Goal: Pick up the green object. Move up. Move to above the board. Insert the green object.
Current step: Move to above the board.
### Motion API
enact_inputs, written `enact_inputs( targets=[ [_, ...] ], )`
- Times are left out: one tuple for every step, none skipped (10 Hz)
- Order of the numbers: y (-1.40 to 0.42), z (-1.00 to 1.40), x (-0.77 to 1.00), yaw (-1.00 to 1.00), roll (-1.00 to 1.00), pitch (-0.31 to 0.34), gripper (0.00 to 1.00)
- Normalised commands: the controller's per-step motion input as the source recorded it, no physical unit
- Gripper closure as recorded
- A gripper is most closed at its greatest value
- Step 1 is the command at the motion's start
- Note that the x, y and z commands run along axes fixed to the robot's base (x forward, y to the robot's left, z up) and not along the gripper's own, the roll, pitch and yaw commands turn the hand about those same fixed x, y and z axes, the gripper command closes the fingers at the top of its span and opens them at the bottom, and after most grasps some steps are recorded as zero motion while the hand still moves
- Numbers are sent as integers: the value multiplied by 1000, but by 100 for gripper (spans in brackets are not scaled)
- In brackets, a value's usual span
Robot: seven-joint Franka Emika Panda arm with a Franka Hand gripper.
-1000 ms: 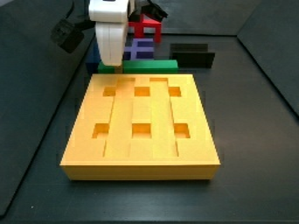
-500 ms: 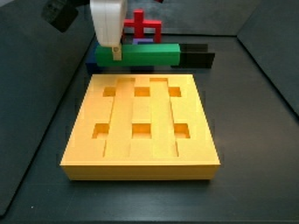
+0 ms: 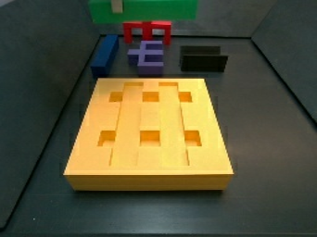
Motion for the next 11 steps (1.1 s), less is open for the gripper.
enact_inputs(
  targets=[
    [-2, 1400, 10, -10, -64, 100, 100],
    [7, 991, -14, -12, -67, 86, 100],
    [9, 552, 10, -10, -79, 55, 100],
    [11, 290, 39, -9, -73, 56, 100],
    [4, 196, 23, -9, -64, 76, 100],
    [-1400, 390, 673, 1000, -18, 29, 100],
    [-1400, 345, 670, 1000, -10, 28, 100],
    [-1400, 303, 753, 1000, 4, 48, 100],
    [-1400, 322, 847, 1000, 1, 59, 100],
    [-839, 207, 518, 1000, 8, 67, 100],
    [-370, 101, 244, 1000, 18, 72, 100]
  ],
)
